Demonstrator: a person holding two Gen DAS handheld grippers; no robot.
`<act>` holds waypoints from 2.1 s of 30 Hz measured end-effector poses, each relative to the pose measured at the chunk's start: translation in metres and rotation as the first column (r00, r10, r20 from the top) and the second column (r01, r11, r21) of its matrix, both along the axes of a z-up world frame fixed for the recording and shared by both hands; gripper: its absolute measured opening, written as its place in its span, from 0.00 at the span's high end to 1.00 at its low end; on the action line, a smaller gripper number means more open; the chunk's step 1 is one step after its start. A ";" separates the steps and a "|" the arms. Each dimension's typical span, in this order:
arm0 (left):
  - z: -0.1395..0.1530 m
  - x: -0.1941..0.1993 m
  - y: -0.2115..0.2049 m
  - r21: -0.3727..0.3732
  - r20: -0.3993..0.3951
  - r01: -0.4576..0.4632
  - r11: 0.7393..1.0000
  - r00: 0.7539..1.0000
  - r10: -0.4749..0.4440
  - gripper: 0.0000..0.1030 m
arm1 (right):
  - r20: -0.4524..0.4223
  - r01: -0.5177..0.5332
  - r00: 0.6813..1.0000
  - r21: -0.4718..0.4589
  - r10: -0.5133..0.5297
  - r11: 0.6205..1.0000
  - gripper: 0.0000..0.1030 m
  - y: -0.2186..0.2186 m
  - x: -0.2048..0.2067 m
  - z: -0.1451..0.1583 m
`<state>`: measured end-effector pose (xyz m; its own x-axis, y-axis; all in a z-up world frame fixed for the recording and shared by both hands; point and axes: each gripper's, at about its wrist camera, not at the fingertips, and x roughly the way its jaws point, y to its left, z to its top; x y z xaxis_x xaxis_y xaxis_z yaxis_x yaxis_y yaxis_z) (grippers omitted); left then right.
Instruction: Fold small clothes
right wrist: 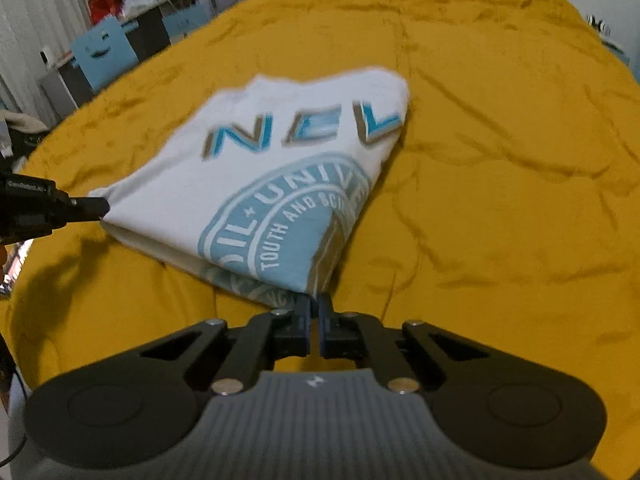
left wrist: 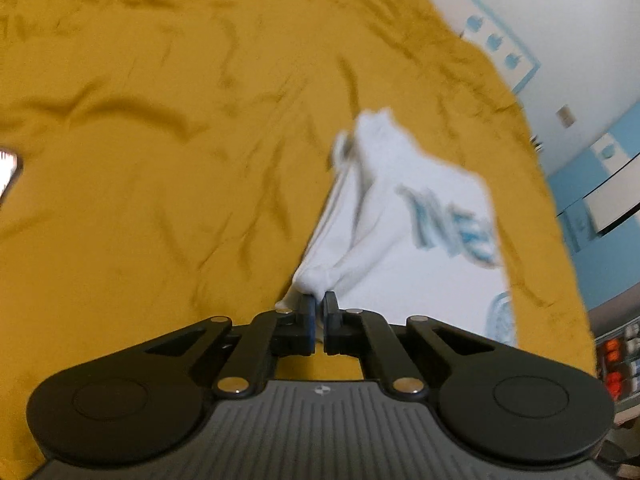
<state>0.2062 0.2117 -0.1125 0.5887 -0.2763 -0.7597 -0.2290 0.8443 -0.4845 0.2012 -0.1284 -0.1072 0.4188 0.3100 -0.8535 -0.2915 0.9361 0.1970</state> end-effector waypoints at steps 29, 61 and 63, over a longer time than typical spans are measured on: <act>0.048 0.050 -0.035 0.164 0.154 0.144 0.976 0.973 -0.170 0.90 | 0.140 0.055 0.988 0.114 -0.070 0.992 0.90 -0.004 0.054 0.033; 0.035 0.098 -0.011 0.128 0.147 0.147 0.981 0.975 -0.166 0.38 | 0.078 0.110 0.989 0.168 -0.125 0.980 0.61 -0.025 0.097 0.023; 0.028 0.113 -0.001 0.056 0.139 0.138 0.989 0.980 -0.144 0.34 | 0.081 0.129 0.986 0.172 -0.144 0.977 0.57 -0.028 0.106 0.023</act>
<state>0.3190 0.2107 -0.0848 0.6491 -0.3313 -0.6848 -0.0377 0.8851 -0.4639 0.3070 -0.1561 -0.0842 0.5414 0.3781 -0.7510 -0.1872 0.9250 0.3307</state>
